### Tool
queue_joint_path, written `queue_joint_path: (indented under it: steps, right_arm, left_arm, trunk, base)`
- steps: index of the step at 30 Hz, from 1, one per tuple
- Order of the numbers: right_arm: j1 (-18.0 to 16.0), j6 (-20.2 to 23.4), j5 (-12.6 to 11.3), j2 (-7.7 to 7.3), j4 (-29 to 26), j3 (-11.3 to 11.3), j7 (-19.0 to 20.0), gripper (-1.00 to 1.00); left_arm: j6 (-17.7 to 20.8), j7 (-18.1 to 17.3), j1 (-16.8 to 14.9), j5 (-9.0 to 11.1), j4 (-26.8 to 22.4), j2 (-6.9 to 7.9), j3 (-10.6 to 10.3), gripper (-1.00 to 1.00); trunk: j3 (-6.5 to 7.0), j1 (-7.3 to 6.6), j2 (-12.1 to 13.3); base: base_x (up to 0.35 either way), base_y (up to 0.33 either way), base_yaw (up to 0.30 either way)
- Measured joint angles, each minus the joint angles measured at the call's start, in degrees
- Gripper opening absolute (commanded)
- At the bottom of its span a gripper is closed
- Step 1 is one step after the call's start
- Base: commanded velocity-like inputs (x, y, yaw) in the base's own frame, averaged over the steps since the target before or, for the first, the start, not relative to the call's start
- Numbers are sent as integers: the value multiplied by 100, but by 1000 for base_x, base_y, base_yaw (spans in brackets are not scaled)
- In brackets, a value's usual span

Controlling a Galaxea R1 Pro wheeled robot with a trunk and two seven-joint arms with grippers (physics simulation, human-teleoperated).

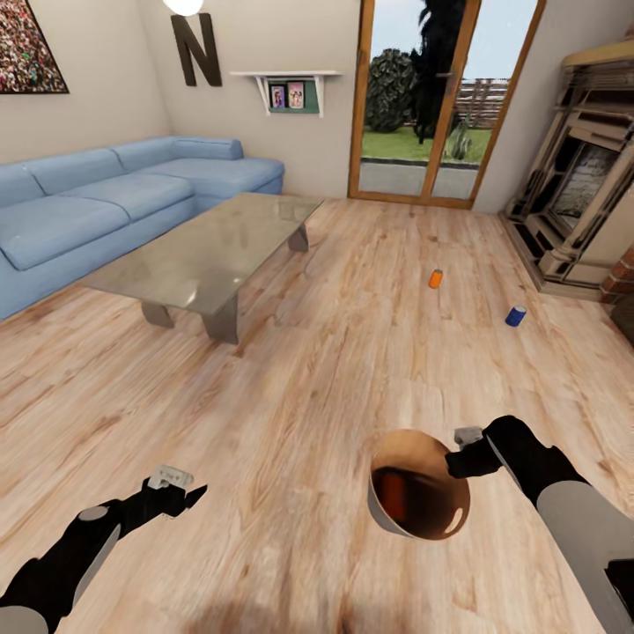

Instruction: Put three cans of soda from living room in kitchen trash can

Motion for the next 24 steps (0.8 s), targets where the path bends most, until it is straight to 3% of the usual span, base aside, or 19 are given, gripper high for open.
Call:
queue_joint_path:
  steps: [24]
  right_arm:
    - [1, 44, -19, -18, 11, -50, -14, -100]
  left_arm:
    - [-4, 1, 0, 0, 49, -8, -7, 100]
  trunk:
    - [0, 0, 0]
  base:
    - [291, -74, -243]
